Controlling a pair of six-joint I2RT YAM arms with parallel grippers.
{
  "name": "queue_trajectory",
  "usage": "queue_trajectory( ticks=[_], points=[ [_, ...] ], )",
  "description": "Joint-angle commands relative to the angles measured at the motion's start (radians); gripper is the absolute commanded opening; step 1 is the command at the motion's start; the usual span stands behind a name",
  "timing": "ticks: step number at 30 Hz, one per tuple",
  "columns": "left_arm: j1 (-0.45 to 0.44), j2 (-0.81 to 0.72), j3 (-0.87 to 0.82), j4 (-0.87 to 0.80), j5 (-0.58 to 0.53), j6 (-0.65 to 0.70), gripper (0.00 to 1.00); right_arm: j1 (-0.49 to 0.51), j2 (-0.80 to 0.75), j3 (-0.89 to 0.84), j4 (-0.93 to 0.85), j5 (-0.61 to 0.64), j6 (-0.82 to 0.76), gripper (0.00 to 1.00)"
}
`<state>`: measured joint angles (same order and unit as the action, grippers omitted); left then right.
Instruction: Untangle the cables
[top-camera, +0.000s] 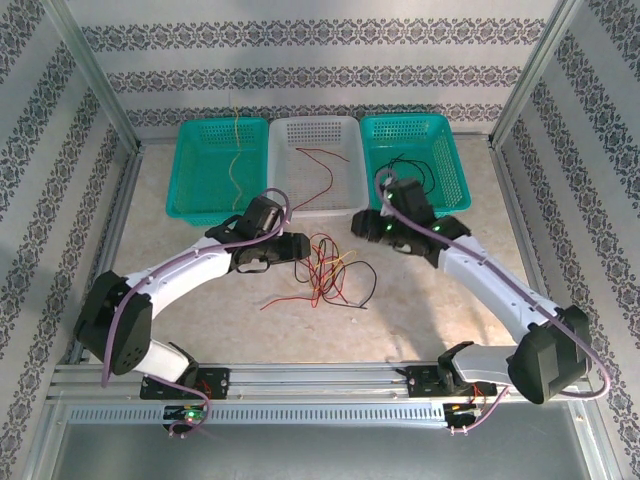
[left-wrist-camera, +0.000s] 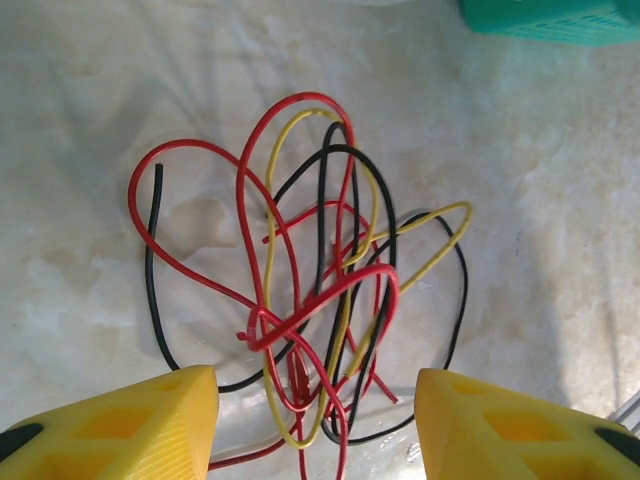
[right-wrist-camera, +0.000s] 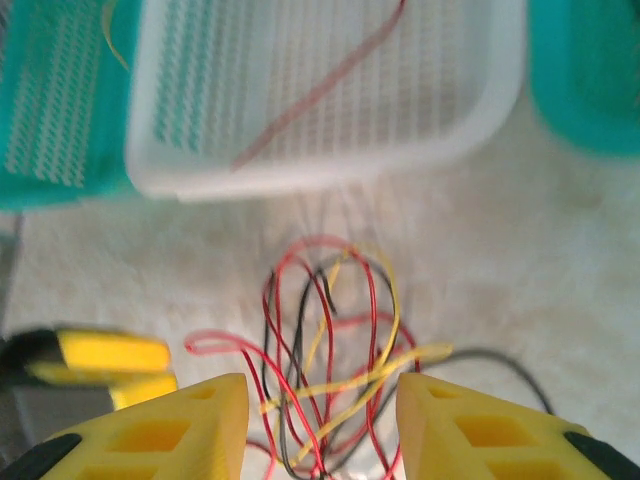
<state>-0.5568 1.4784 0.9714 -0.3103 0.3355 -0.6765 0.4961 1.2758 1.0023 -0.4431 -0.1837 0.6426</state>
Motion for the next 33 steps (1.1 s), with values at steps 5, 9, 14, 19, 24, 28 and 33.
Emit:
queue_trajectory(
  ticks=[5, 9, 14, 19, 24, 28, 33],
  points=[
    [-0.002, 0.075, 0.067, -0.015, -0.012, 0.036, 0.56, 0.138, 0.067, -0.094, 0.113, 0.076, 0.122, 0.42],
    [-0.002, 0.099, 0.076, 0.004, -0.002, 0.026, 0.55, 0.168, 0.105, -0.069, 0.124, 0.086, 0.123, 0.42],
    [-0.002, 0.12, 0.082, 0.008, -0.02, 0.033, 0.45, 0.167, 0.163, -0.012, 0.113, 0.097, 0.117, 0.4],
    [0.0, 0.118, 0.06, 0.034, -0.023, 0.029, 0.33, 0.164, 0.222, 0.047, 0.113, 0.078, 0.126, 0.39],
    [0.0, 0.099, 0.054, 0.033, 0.0, 0.03, 0.13, 0.161, 0.255, 0.068, 0.082, 0.1, 0.135, 0.39],
    [0.0, 0.06, 0.046, 0.004, 0.011, 0.054, 0.03, 0.148, 0.255, 0.044, 0.064, 0.122, 0.165, 0.39],
    [0.0, 0.004, 0.006, -0.002, 0.042, 0.068, 0.0, 0.126, 0.259, -0.003, 0.084, 0.114, 0.214, 0.4]
  ],
)
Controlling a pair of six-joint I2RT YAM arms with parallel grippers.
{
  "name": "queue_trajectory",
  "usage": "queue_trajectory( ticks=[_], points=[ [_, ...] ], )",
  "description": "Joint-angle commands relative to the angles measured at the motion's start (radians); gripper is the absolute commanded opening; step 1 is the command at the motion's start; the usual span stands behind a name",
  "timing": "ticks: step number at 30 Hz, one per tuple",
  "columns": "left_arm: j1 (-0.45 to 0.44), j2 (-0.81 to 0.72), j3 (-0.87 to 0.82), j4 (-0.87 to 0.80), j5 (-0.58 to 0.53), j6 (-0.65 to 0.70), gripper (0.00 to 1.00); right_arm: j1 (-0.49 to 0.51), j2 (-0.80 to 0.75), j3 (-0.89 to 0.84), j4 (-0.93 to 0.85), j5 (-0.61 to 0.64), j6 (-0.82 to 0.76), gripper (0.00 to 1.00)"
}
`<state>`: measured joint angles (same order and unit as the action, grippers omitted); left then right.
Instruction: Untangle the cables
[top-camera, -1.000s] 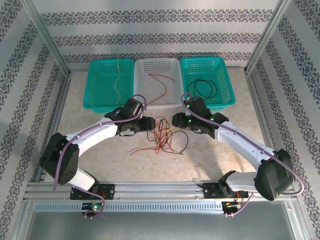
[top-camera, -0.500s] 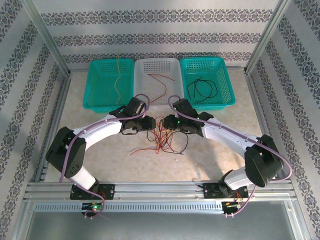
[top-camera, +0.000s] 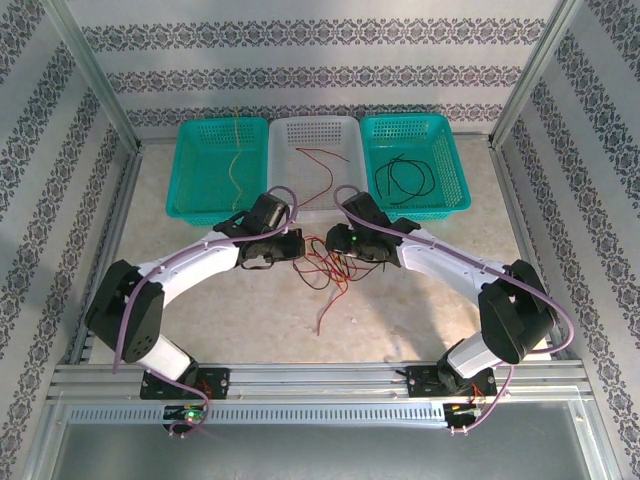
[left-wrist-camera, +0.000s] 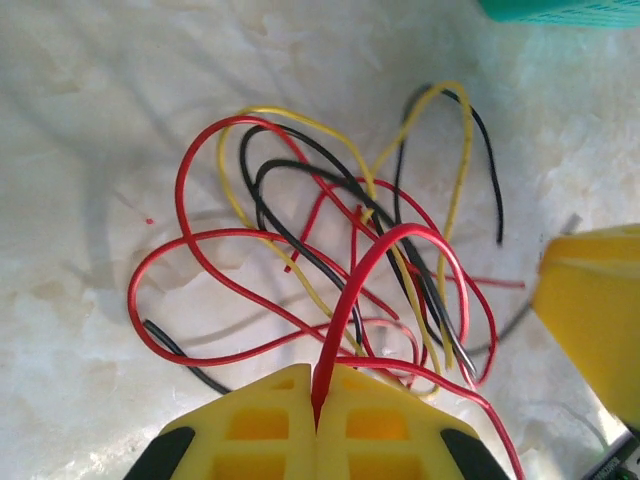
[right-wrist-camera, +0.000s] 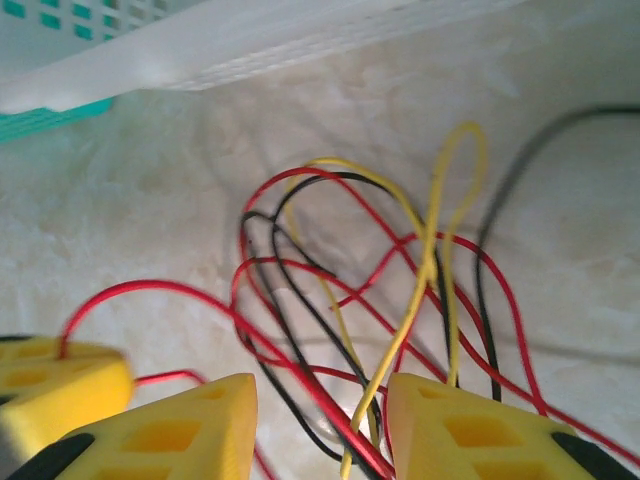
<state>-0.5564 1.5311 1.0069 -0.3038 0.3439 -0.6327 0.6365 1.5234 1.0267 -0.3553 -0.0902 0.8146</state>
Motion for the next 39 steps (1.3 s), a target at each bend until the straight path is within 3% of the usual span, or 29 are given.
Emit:
queue_trajectory(
  ticks=[1, 10, 18, 26, 32, 39],
  points=[
    [-0.002, -0.061, -0.042, 0.007, 0.052, 0.021, 0.0, -0.018, 0.016, -0.031, 0.007, 0.009, 0.048, 0.39],
    [-0.013, -0.113, -0.08, 0.022, 0.123, 0.038, 0.0, -0.026, 0.075, 0.014, 0.015, -0.024, 0.042, 0.4],
    [-0.014, -0.187, -0.067, -0.049, 0.114, 0.077, 0.0, -0.017, 0.115, 0.058, 0.004, -0.046, 0.027, 0.36],
    [-0.011, -0.228, 0.009, -0.074, 0.147, 0.051, 0.0, 0.009, -0.103, 0.004, -0.048, 0.052, -0.067, 0.39],
    [-0.01, -0.224, 0.116, -0.103, 0.208, 0.041, 0.0, 0.042, -0.316, -0.072, 0.004, 0.032, -0.169, 0.51],
    [-0.004, -0.235, 0.278, -0.182, 0.259, 0.064, 0.0, 0.072, -0.286, -0.105, 0.057, -0.065, -0.188, 0.52]
  ],
)
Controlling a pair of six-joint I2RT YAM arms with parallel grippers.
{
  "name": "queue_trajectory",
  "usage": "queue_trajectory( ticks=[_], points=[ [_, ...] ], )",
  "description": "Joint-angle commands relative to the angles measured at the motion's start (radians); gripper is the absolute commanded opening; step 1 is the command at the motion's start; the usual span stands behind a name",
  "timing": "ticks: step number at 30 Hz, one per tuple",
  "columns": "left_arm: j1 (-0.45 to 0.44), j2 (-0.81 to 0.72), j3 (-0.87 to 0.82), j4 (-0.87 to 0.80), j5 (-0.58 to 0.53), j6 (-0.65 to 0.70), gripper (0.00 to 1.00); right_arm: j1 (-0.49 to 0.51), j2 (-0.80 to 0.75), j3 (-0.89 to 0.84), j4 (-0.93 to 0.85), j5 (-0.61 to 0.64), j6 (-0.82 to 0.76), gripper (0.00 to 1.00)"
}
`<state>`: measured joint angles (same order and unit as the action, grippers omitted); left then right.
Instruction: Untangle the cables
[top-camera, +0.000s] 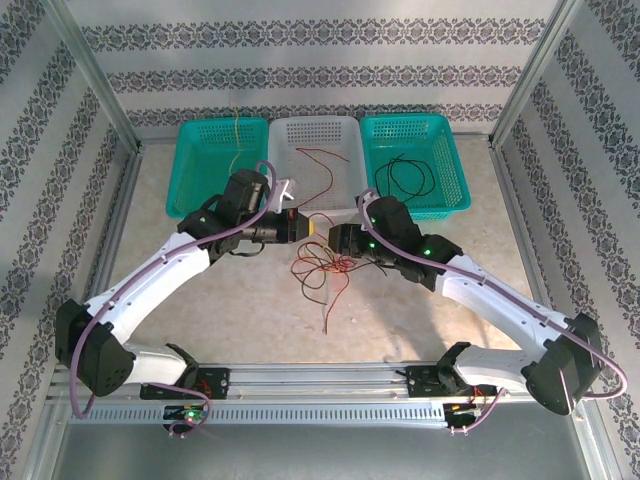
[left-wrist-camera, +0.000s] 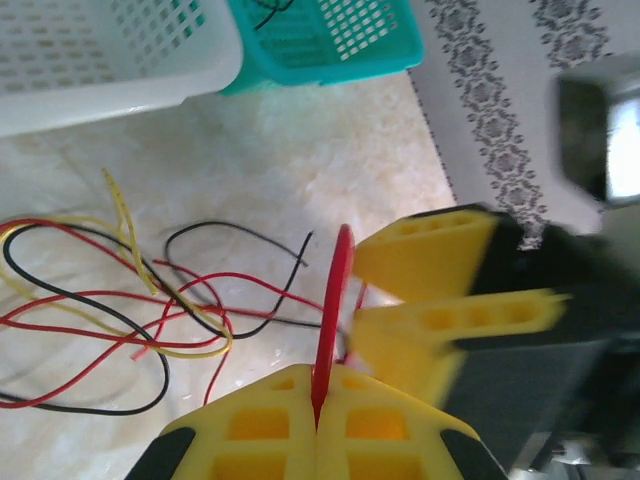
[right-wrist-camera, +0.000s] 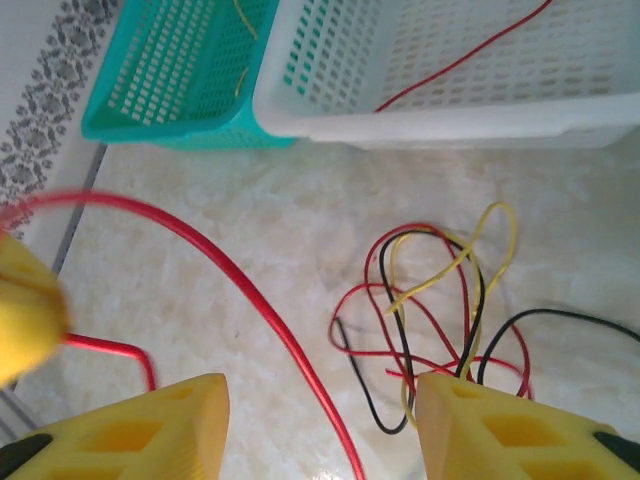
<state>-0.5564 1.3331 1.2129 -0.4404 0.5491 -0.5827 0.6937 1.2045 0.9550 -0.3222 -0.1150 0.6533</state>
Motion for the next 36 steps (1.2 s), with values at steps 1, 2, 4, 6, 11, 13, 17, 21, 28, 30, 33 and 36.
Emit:
queue_trajectory(
  ticks=[1, 2, 4, 6, 11, 13, 17, 21, 28, 30, 33, 36],
  points=[
    [-0.004, -0.037, 0.094, -0.061, 0.064, 0.021, 0.0, 0.015, 0.045, -0.033, 0.026, -0.035, -0.017, 0.52],
    [-0.004, -0.04, 0.11, -0.071, 0.074, 0.027, 0.0, 0.016, 0.055, -0.034, 0.031, -0.025, -0.008, 0.52],
    [-0.001, -0.048, 0.144, -0.097, 0.084, 0.042, 0.0, 0.009, 0.074, -0.046, 0.05, -0.015, 0.011, 0.51],
    [0.007, -0.062, 0.169, -0.11, 0.092, 0.052, 0.0, -0.009, 0.088, -0.065, 0.069, -0.022, 0.038, 0.49],
    [0.068, -0.1, 0.26, -0.146, 0.107, 0.045, 0.0, -0.037, 0.116, -0.13, 0.091, -0.066, 0.073, 0.47],
    [0.098, -0.113, 0.294, -0.144, 0.128, 0.033, 0.0, -0.04, 0.128, -0.164, 0.091, -0.073, 0.092, 0.47],
    [0.134, -0.123, 0.379, -0.147, 0.155, 0.018, 0.0, -0.053, 0.165, -0.236, 0.106, -0.098, 0.143, 0.46],
    [0.139, -0.12, 0.429, -0.149, 0.175, 0.014, 0.0, -0.054, 0.182, -0.262, 0.109, -0.115, 0.159, 0.46],
    [0.176, -0.121, 0.42, -0.116, 0.237, -0.018, 0.0, -0.074, -0.011, -0.214, -0.01, -0.061, 0.092, 0.49],
    [0.184, -0.121, 0.404, -0.09, 0.257, -0.043, 0.0, -0.08, -0.095, -0.177, -0.061, -0.035, 0.047, 0.52],
    [0.187, -0.121, 0.389, -0.053, 0.274, -0.072, 0.0, -0.074, -0.206, -0.133, -0.064, -0.069, -0.02, 0.6],
    [0.189, -0.119, 0.374, 0.005, 0.295, -0.11, 0.0, -0.061, -0.248, -0.117, -0.005, -0.144, -0.035, 0.67]
  ],
)
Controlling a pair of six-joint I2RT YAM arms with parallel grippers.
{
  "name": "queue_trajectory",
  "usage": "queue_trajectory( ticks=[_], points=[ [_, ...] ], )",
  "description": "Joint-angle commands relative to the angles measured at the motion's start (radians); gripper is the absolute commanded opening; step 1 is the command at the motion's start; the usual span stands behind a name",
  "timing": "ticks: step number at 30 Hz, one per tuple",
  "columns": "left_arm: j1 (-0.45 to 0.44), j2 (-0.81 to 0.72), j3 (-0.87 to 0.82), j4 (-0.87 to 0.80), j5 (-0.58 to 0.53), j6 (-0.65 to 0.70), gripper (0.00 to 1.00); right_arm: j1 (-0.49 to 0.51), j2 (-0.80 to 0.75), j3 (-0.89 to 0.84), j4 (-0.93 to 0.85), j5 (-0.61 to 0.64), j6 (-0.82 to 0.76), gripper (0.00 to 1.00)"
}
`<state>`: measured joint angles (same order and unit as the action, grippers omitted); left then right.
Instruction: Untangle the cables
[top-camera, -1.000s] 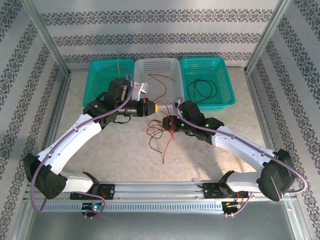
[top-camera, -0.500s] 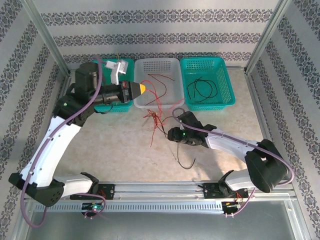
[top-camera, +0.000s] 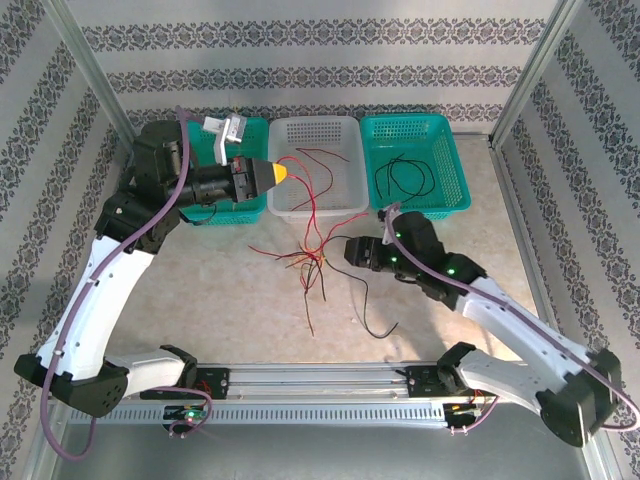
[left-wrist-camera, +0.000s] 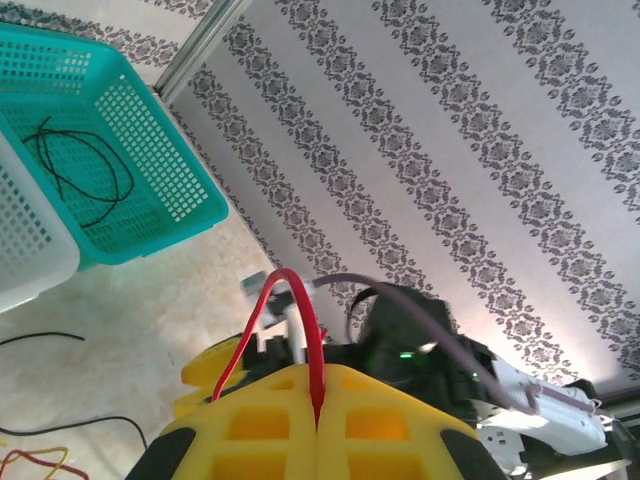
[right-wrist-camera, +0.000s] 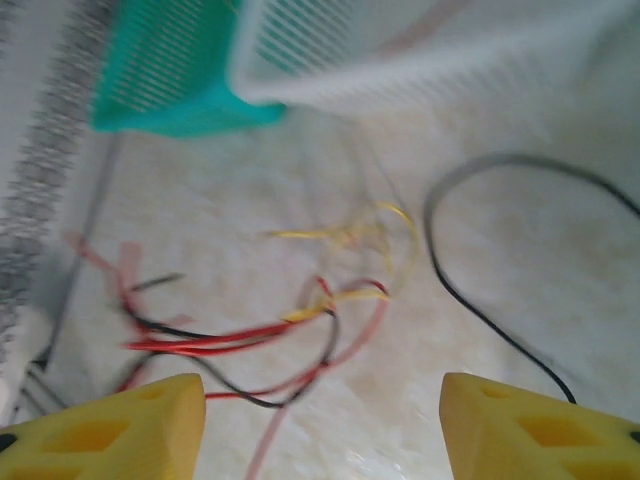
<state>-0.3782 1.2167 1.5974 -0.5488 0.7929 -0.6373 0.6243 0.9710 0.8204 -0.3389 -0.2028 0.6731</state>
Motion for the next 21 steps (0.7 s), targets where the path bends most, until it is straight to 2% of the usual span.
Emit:
queue_trajectory(
  ticks=[1, 9, 21],
  points=[
    [0.01, -0.001, -0.013, 0.134, 0.06, -0.069, 0.0, 0.009, -0.013, 0.016, 0.046, -0.089, -0.046, 0.68],
    [0.012, 0.002, -0.004, 0.198, 0.092, -0.106, 0.0, 0.015, 0.125, 0.025, 0.273, -0.219, 0.067, 0.67],
    [0.011, 0.029, 0.015, 0.303, 0.112, -0.167, 0.0, 0.016, 0.151, -0.047, 0.373, -0.244, 0.132, 0.68]
  ],
)
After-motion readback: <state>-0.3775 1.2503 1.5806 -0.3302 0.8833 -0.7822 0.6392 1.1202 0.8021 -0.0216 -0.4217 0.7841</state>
